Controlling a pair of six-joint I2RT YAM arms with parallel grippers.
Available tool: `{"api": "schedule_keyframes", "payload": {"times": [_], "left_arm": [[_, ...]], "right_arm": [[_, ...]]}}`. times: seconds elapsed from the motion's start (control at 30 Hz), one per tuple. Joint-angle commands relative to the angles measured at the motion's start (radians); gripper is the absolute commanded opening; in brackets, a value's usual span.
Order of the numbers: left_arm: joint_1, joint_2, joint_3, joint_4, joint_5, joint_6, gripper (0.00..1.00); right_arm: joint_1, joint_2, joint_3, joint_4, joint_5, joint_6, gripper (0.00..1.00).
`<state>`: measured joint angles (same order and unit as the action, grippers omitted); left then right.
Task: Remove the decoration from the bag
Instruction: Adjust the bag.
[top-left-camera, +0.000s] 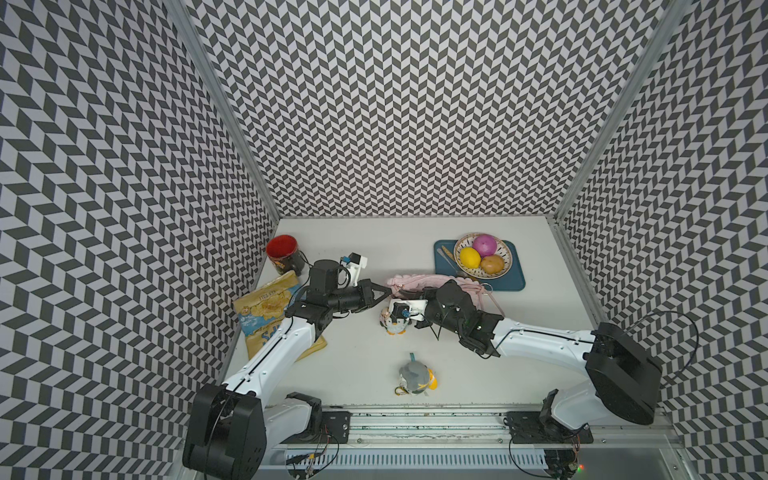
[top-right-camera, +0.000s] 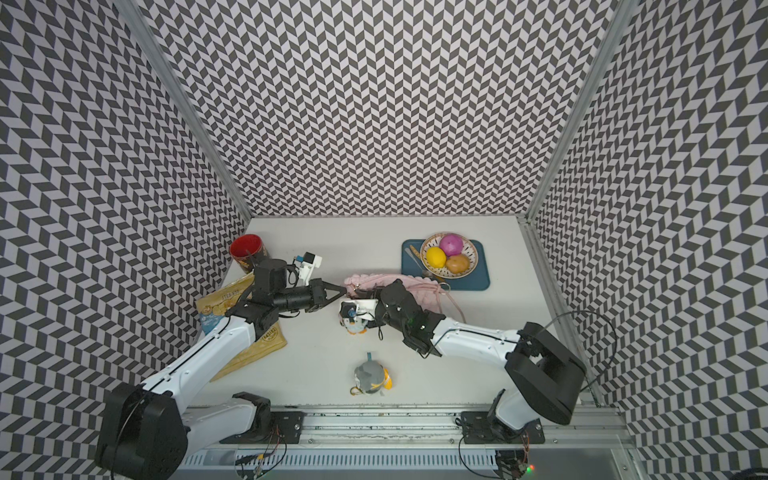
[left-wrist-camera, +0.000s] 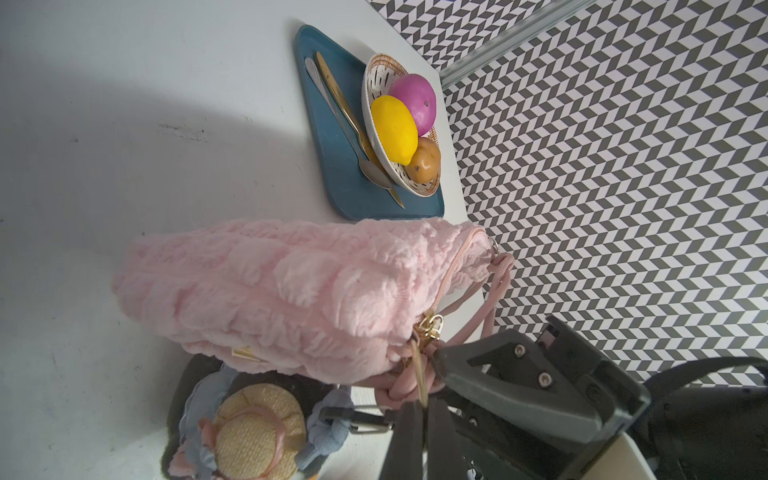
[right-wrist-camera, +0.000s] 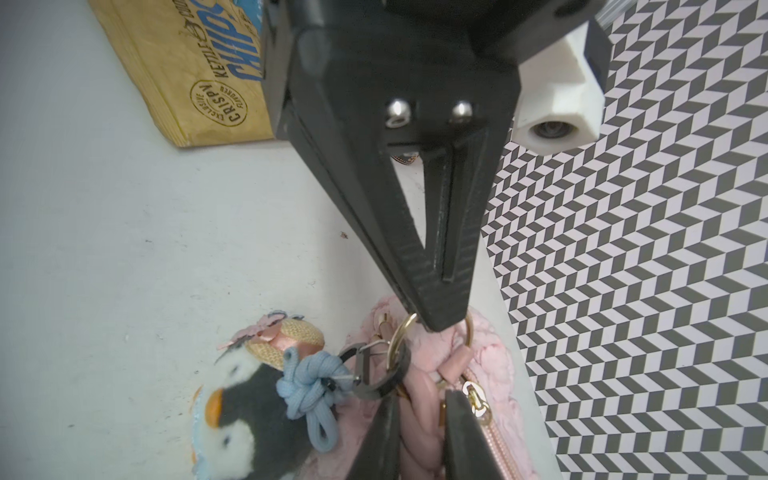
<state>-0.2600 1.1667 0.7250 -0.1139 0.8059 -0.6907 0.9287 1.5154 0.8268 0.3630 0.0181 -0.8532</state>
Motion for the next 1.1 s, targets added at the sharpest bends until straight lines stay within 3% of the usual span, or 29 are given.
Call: {"api": "schedule_keyframes", "payload": {"times": [0.0,0.2,0.4,0.73,0.9,1.07], "left_arm": [[0.001,0.009,0.050,0.009,0.033,0.024,0.05],[0.001,0.024,0.069,0.011,0.039,0.036,0.10],[0.001,0.045,0.077,0.002,0.046,0.067,0.36],[-0.001,0.008,0.141,-0.058,0.032,0.180,0.62],[-0.003,-0.082,0.161,-0.187,-0.094,0.347,0.65],[-0.044,-0.238,0.030,-0.131,-0.233,0.469,0.62]], "right_arm": [[0.002,0.009,0.000,0.072,-0.009,0.013,0.13],[-0.008,0.015,0.007,0.055,-0.024,0.030,0.06],[-0.029,-0.015,-0.007,0.074,-0.085,0.072,0.00],[-0.055,-0.026,-0.023,0.112,-0.139,0.145,0.00],[-0.069,-0.047,-0.041,0.139,-0.173,0.187,0.00],[-0.077,-0.053,-0.054,0.147,-0.198,0.198,0.00]]}}
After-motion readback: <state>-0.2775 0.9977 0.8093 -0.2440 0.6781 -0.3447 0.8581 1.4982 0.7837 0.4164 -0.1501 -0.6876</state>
